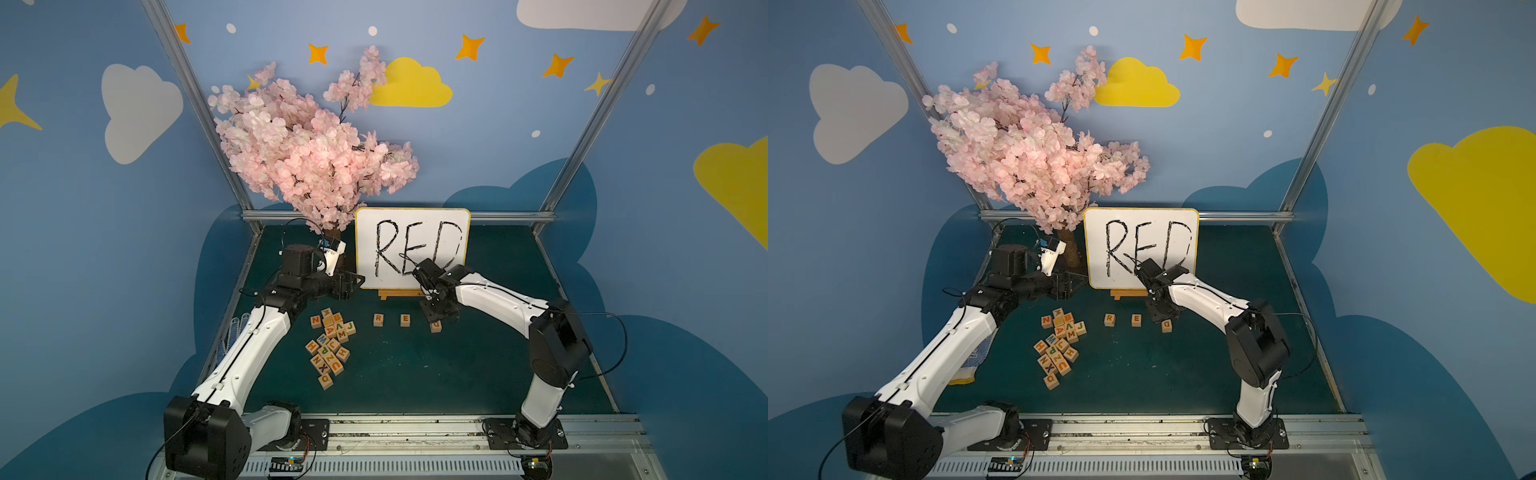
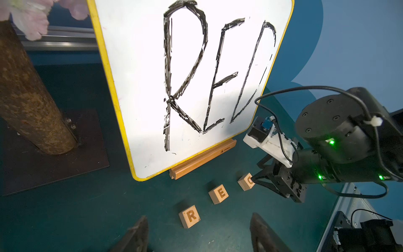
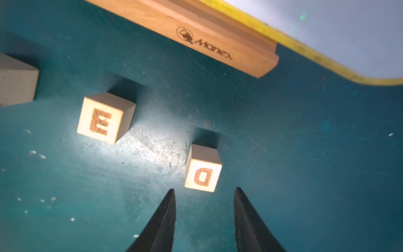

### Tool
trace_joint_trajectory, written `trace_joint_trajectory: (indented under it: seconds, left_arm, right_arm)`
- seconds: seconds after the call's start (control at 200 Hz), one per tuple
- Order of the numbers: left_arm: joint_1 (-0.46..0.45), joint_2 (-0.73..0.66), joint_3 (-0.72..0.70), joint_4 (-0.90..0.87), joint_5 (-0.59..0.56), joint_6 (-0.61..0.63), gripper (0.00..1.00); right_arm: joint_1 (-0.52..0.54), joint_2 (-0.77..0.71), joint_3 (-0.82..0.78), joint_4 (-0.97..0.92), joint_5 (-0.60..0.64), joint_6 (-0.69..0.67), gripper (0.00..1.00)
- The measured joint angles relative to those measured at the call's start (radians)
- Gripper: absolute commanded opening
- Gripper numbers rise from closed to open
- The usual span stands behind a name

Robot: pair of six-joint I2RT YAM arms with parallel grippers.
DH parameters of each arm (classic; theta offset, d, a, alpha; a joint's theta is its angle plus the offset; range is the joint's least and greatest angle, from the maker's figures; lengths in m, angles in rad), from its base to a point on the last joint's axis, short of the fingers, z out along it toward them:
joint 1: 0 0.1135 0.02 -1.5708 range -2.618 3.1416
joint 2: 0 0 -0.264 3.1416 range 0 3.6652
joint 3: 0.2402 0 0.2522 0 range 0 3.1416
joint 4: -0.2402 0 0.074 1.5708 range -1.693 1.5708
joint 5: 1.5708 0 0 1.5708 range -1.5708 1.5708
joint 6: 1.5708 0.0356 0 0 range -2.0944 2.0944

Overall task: Assemble the uppercase word "red" with letter blocks
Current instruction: Place the letter block at the center of the board, then adjust the letter block at the center of the board.

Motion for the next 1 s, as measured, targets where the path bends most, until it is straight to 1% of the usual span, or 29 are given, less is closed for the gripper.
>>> trace_joint_trajectory:
  seconds: [0.15, 0.27, 0.461, 0.646, 0.871, 1.001]
  left_arm:
    - [0.006, 0.000, 0.000, 0.000, 0.000, 0.000, 0.72]
    - [0.008, 0.000, 0.000, 0.000, 0.000, 0.000, 0.72]
    - [0.013, 0.000, 0.000, 0.000, 0.001, 0.000, 0.72]
    - [0.015, 0.000, 0.000, 0.000, 0.000, 0.000, 0.72]
    - [0.015, -0.005, -0.002, 0.000, -0.002, 0.000, 0.72]
    - [0.016, -0.010, -0.007, 0.000, -0.002, 0.001, 0.72]
  right_arm:
    - [-0.001, 0.033, 0.010, -0.013, -0.039, -0.086, 0.44]
    - [-0.003, 0.058, 0.011, -0.024, -0.048, -0.098, 0.46]
    - [-0.012, 0.073, 0.013, -0.031, -0.051, -0.016, 0.48]
    - [-0.012, 0.075, -0.005, -0.015, -0.061, 0.071, 0.48]
    - [-0.013, 0.105, -0.024, 0.001, -0.063, 0.113, 0.46]
    - [-0.013, 0.116, -0.025, 0.009, -0.063, 0.118, 0.39]
